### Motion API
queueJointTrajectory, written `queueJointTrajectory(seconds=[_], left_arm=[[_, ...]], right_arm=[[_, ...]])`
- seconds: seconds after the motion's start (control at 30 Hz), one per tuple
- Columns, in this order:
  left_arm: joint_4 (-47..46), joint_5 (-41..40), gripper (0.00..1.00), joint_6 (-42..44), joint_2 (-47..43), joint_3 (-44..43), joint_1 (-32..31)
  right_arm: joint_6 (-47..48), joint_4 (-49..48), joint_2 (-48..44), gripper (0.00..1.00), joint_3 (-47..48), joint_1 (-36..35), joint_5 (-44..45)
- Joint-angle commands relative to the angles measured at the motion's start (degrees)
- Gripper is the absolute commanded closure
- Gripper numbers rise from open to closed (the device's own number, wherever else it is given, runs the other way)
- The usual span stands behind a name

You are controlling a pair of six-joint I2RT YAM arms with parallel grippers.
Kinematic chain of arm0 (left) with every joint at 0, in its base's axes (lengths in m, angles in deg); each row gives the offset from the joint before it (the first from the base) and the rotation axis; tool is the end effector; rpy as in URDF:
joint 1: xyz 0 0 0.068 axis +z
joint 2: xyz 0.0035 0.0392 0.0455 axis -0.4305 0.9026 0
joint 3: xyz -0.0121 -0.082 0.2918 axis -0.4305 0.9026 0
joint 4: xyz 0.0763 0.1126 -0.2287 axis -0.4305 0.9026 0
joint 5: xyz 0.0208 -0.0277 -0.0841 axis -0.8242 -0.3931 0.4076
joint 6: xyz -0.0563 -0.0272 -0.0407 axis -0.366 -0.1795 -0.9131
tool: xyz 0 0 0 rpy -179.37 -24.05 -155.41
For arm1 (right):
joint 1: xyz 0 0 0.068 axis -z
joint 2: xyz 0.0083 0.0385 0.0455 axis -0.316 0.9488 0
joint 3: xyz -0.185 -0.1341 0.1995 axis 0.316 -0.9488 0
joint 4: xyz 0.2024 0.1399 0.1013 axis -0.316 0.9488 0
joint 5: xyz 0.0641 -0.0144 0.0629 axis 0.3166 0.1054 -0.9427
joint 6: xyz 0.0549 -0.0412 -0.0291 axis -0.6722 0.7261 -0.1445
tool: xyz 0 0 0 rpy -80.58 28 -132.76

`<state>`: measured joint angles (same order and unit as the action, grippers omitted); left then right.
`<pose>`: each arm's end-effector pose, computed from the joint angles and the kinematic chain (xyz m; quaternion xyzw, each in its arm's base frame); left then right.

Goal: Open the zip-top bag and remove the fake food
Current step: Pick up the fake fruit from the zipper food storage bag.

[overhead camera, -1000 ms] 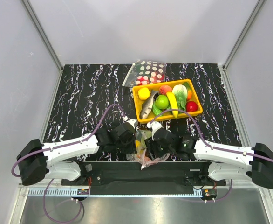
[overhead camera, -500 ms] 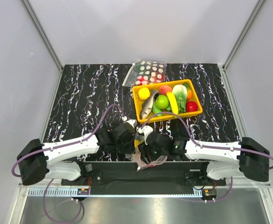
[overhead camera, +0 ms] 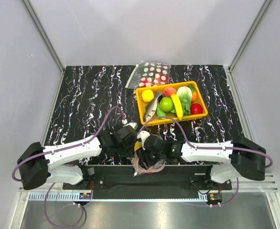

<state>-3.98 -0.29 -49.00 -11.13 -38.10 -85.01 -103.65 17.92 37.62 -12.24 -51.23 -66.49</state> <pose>0.1190 -0.2024 0.2111 0.0956 0.9631 -0.2031 0.1487 0.0986 0.2726 0.1873 -0.3666 0.8595 0.2721 0.2300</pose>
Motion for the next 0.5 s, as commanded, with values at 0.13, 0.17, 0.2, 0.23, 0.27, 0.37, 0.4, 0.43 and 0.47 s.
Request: queueJointTrajectory(seconds=[0.13,0.17,0.2,0.23,0.27,0.37,0.4,0.43,0.47], left_arm=[[-8.51,1.97,1.0,0.35,-1.05,-2.24,-0.79],[-8.42,1.88,1.0,0.44,-1.13,-2.06,-0.79],[-8.51,1.88,1.0,0.35,-1.14,-2.06,-0.79],[-8.16,1.88,1.0,0.44,-1.14,-1.97,-0.79],[-8.07,1.7,1.0,0.52,-1.14,-1.89,-0.79],[-7.02,1.27,1.0,0.61,-1.84,-1.45,-0.79],[-6.67,1.09,1.0,0.61,-2.1,-1.27,-0.79],[-6.06,0.91,1.0,0.61,-2.36,-1.18,-0.79],[-5.79,0.65,1.0,0.53,-2.8,-1.01,-0.79]], right_arm=[[1.6,-3.74,4.63,0.76,-1.45,-1.19,-5.57],[1.6,-3.49,4.63,0.82,-1.45,-1.28,-5.58],[1.51,-2.96,4.28,0.91,-1.27,-1.28,-5.32],[1.42,-2.17,3.93,0.93,-1.1,-1.28,-4.19],[1.33,-0.6,3.32,0.96,-0.83,-1.28,-3.48],[0.11,2.56,-1.41,0.99,-0.83,-1.19,-0.14],[-0.16,3.71,-2.65,0.99,-0.75,-1.28,1.0],[-0.51,4.77,-3.79,0.99,-0.83,-1.28,3.45],[-0.77,6.61,-5.89,0.99,-0.92,-1.28,4.43]])
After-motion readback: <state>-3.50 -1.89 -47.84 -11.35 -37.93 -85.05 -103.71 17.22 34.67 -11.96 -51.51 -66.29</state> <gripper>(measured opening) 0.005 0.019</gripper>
